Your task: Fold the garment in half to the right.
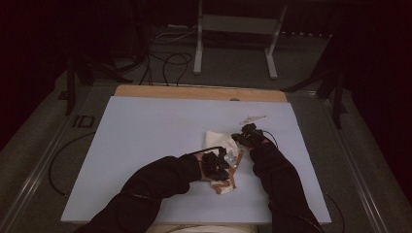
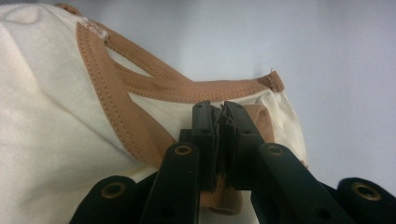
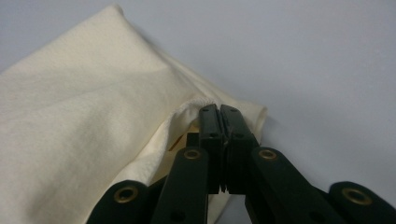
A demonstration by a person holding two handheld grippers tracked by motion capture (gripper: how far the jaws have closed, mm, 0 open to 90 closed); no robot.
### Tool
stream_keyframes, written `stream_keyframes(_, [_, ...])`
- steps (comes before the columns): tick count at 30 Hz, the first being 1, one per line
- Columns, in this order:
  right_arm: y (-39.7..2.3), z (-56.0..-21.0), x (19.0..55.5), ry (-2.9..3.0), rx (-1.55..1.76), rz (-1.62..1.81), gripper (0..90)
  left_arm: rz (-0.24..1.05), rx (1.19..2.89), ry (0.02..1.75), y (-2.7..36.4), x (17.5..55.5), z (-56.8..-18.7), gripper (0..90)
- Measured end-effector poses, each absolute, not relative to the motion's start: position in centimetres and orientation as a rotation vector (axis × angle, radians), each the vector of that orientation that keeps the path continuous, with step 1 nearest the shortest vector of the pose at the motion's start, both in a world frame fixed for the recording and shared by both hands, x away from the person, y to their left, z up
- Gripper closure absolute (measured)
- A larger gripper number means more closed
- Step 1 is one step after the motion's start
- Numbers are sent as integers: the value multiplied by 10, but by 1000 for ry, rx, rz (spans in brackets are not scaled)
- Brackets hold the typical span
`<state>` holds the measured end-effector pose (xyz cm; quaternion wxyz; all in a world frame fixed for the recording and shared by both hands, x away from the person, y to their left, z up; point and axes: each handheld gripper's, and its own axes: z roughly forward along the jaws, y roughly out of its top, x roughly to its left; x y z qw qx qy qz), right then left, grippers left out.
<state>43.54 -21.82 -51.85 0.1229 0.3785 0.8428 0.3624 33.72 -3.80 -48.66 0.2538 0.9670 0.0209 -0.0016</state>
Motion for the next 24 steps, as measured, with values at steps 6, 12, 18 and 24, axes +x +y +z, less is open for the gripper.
stream_keyframes(6, [-219,-519,436,2458,1118,1045,811,-4,2622,65,-39,336,-488,825])
stream_keyframes(12, [-229,-505,436,2426,1148,1036,578,-30,2577,44,-35,331,-483,612])
stream_keyframes(18, [-237,-489,432,2397,1142,1024,455,-6,2509,56,-24,324,-465,459])
stream_keyframes(24, [-241,-477,429,2398,1116,960,381,33,2459,102,-13,320,-450,326])
